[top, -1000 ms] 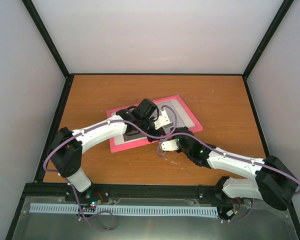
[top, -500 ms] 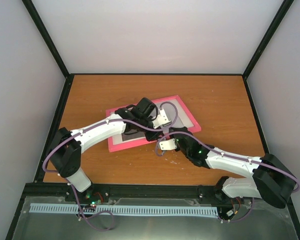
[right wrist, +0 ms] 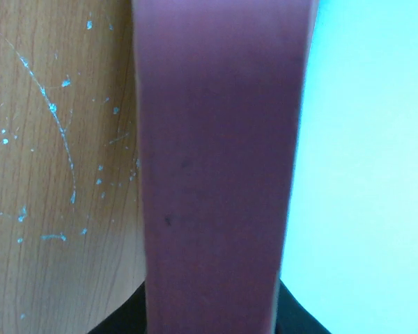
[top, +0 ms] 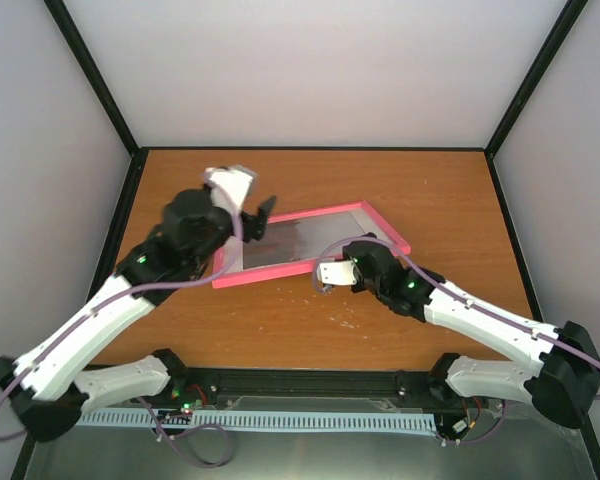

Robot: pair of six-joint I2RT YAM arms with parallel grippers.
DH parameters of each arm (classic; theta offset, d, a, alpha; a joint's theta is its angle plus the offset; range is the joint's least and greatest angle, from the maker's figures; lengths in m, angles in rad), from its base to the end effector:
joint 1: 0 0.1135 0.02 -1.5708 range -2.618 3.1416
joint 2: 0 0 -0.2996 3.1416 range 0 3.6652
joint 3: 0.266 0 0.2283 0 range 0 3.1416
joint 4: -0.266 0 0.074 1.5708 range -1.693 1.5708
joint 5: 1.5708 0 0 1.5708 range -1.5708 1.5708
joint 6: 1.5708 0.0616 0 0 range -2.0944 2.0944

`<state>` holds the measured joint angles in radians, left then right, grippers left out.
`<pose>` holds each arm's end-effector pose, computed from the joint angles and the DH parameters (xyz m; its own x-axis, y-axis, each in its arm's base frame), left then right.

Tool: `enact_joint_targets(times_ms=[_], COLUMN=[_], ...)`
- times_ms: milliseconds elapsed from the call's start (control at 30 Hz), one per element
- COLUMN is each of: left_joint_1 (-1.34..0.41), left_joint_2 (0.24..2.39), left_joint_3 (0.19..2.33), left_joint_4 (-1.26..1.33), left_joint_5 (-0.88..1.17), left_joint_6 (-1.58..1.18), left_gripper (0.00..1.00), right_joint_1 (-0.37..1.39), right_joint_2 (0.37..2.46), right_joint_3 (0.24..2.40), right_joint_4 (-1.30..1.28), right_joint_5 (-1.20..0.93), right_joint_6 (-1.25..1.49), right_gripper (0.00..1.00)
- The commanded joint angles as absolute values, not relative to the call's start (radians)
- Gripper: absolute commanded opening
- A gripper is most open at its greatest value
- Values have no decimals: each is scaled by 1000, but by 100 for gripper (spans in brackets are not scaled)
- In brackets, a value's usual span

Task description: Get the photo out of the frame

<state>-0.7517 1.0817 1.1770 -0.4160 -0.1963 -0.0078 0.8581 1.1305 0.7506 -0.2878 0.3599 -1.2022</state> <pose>0.1692 -0.1417 0.4163 -0.2344 0.2087 -0.9495 0.5327 0.8445 0.0541 0.1619 0.1542 0.2771 0.3460 -0.9349 -0.0795 -0.5677 -0.1411 -0.8111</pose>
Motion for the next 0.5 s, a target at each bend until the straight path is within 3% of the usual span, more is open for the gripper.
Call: enact_joint_targets(times_ms=[0,467], left_joint_1=[-741,-740], left_joint_2=[936,779], left_joint_3=[1108,863], left_joint_4=[-324,-217], left_joint_5=[-508,-786], left_joint_6=[-83,-173], left_gripper=[85,82], right_joint_1=[858,758], right_joint_2=[1096,1236], right_joint_3=[890,1373], right_joint_4=[-520,-883], right_joint_5=[357,256], right_joint_6=[-1109,-887], right_gripper=[3,3])
